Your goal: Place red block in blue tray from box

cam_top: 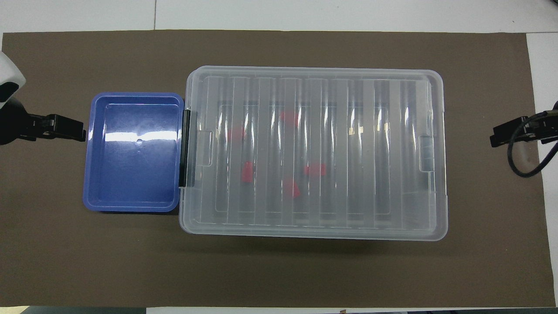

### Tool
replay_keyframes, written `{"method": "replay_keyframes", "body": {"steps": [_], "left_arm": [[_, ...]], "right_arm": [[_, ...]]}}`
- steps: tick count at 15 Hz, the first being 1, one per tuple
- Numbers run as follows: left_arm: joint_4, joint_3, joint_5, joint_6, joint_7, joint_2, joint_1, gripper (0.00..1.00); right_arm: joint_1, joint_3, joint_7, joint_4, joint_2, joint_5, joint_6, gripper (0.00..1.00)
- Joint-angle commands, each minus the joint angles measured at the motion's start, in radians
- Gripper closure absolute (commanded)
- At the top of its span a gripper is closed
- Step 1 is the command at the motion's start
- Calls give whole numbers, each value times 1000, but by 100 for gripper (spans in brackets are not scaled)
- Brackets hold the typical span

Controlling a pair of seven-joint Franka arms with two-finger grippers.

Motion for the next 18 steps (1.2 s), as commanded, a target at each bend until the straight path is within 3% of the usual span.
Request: {"method": "replay_keyframes", "body": {"steps": [1,6,12,18], "left_arm": [[-11,-3,12,-10,10,-12,5,0],[-11,-3,12,-10,10,-12,5,0],[-11,-3,12,-10,10,-12,5,0],[-11,-3,12,-10,10,-12,5,0]], "right_arm": [[-5,3,17,-3,-7,4,13,0],[-2,3,41,-26,-14,4,32,0],[61,22,129,-208,-54,34,259,0],[107,22,127,-312,9,34,451,0]]}}
